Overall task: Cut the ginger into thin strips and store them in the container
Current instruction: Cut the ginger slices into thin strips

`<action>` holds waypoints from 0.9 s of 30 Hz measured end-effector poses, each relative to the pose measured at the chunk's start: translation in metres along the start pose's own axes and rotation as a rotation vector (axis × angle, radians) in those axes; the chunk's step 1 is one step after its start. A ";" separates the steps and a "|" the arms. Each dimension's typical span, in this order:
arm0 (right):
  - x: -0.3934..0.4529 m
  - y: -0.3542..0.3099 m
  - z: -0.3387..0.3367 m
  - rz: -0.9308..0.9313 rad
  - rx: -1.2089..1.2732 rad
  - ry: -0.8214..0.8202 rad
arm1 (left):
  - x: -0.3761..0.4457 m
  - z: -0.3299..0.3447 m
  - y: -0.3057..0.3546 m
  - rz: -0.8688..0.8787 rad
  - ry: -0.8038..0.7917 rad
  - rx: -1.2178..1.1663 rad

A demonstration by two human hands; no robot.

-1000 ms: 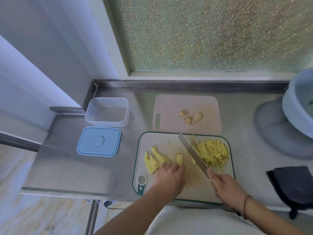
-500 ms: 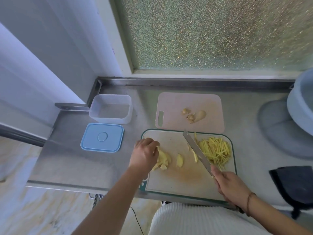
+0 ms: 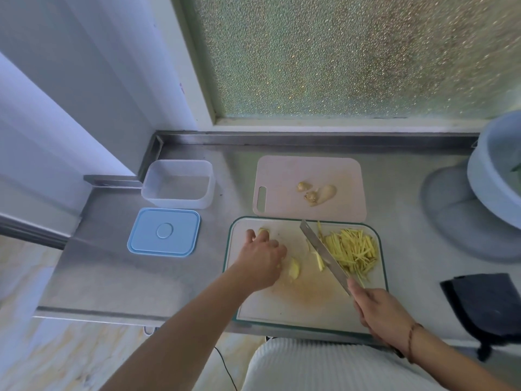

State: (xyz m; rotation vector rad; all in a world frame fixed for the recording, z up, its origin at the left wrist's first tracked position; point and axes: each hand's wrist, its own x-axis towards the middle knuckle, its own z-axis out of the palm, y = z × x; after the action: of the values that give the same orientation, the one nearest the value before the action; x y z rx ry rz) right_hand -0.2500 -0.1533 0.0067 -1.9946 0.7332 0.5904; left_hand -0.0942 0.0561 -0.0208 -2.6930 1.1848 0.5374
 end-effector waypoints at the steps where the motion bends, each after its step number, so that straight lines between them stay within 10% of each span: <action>1: 0.000 0.000 0.000 -0.002 0.003 0.001 | 0.001 -0.001 0.000 0.035 -0.020 0.048; 8: -0.001 -0.002 -0.001 -0.009 0.016 0.004 | 0.005 -0.007 -0.003 0.165 -0.038 0.135; 17: 0.000 0.001 -0.001 -0.004 0.033 0.010 | 0.009 -0.014 -0.017 -0.339 0.385 -1.154; 27: 0.001 0.003 0.000 0.005 0.037 -0.013 | 0.003 -0.007 -0.029 -0.453 0.329 -1.242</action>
State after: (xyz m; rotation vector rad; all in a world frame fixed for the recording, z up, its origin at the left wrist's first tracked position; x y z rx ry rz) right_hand -0.2513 -0.1549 0.0042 -1.9537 0.7362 0.5877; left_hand -0.0695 0.0716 -0.0160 -4.0154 0.1291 1.0072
